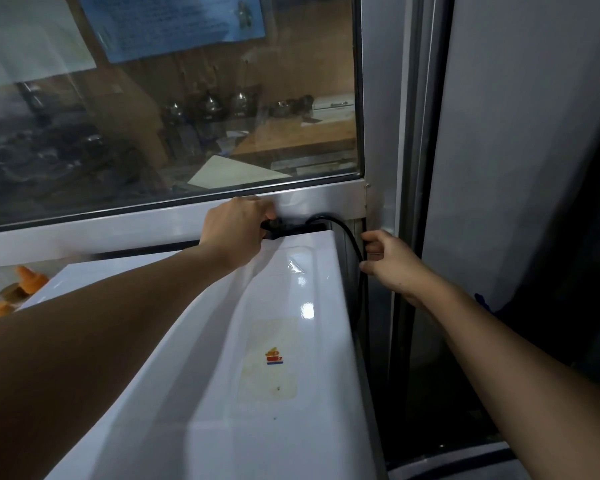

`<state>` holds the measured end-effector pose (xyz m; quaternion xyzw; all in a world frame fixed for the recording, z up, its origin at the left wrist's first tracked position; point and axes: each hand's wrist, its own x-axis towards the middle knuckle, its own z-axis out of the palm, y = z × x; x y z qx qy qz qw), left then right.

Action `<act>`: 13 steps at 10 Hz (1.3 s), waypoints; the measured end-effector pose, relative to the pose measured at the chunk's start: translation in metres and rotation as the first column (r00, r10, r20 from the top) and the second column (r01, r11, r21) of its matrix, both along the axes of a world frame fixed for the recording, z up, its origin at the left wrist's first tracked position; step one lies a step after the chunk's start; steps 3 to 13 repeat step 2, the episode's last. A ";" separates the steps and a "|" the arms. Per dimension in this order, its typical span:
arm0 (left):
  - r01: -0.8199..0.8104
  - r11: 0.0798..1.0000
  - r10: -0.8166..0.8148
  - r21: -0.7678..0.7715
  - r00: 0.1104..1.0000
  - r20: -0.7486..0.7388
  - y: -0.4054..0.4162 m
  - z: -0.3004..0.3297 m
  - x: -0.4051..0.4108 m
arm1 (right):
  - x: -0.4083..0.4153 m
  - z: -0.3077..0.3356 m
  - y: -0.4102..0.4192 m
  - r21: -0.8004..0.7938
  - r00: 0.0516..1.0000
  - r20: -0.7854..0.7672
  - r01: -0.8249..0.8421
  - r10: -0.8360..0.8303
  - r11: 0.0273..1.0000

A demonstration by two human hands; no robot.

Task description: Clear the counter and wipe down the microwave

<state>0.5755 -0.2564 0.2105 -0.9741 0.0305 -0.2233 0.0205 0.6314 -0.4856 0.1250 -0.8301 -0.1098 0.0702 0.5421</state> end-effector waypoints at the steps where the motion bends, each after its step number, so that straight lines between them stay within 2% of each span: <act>1: 0.012 1.000 -0.012 0.009 1.000 0.012 0.000 0.004 -0.005 | -0.007 0.006 -0.004 -0.077 0.999 0.049 -0.021 0.025 0.997; 2: -0.037 0.996 0.040 0.083 0.999 -0.033 0.001 0.010 -0.015 | -0.020 0.016 -0.008 -0.201 0.994 0.106 -0.016 0.038 0.979; 13: -0.037 0.996 0.040 0.083 0.999 -0.033 0.001 0.010 -0.015 | -0.020 0.016 -0.008 -0.201 0.994 0.106 -0.016 0.038 0.979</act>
